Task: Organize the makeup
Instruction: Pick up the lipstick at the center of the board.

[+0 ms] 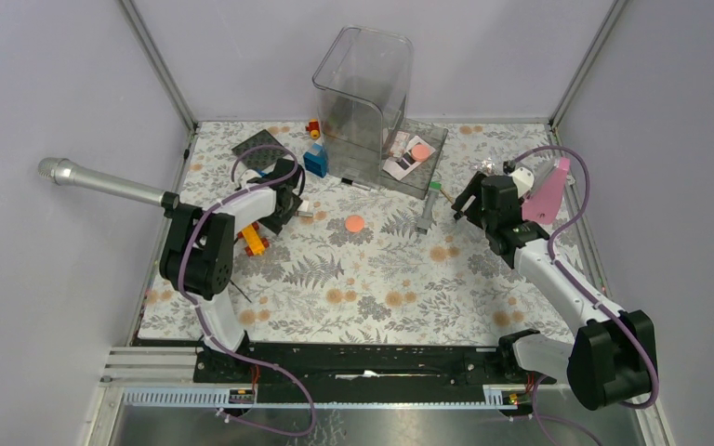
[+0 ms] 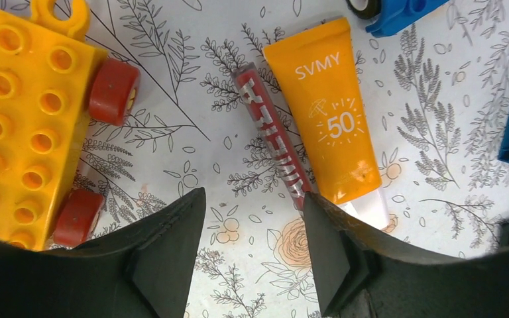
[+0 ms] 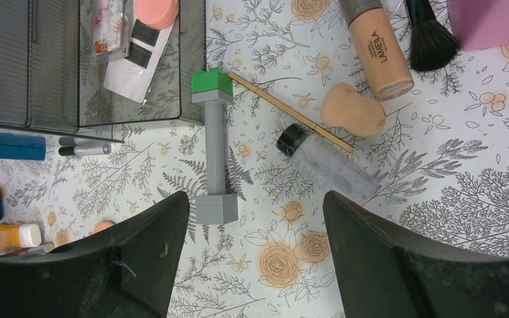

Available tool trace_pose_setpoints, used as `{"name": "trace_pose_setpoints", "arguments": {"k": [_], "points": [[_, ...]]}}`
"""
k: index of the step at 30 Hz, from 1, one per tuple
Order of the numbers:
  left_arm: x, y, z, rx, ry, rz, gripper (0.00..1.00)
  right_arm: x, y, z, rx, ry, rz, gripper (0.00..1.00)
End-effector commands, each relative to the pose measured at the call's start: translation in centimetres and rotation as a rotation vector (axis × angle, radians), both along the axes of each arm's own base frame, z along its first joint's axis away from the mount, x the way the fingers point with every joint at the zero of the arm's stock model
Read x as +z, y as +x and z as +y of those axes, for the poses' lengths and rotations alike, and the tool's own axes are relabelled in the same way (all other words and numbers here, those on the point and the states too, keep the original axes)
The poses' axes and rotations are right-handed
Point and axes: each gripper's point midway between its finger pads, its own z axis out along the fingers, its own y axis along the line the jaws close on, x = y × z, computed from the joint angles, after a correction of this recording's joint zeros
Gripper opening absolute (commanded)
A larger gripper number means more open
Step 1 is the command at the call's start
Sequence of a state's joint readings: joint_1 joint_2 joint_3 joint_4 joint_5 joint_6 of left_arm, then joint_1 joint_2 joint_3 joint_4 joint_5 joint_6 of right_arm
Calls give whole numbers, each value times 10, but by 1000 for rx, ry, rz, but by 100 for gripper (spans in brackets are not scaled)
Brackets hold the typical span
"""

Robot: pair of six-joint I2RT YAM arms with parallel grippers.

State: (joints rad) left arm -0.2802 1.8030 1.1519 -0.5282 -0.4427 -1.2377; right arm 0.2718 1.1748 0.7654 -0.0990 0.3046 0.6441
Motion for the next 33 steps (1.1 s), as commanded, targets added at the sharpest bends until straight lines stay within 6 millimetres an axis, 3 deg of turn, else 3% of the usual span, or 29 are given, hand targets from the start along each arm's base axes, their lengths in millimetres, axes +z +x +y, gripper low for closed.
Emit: {"name": "trace_pose_setpoints", "arguments": {"k": [1,15,22,27,33], "points": [[0,13,-4,34,-35,-22,62,4,3,-7,-25,-18,-25,81],[-11,9,2,61,-27,33,59,3,1,-7,-27,-16,-27,81],[-21,3,3,34,-8,81,32,5,1,-7,-23,-13,-30,82],[-26,-4,3,13,-9,100,22,5,1,-8,-28,-15,-32,82],[-24,-11,-3,-68,-32,73,1,5,-1,-7,-27,-10,-35,82]]}}
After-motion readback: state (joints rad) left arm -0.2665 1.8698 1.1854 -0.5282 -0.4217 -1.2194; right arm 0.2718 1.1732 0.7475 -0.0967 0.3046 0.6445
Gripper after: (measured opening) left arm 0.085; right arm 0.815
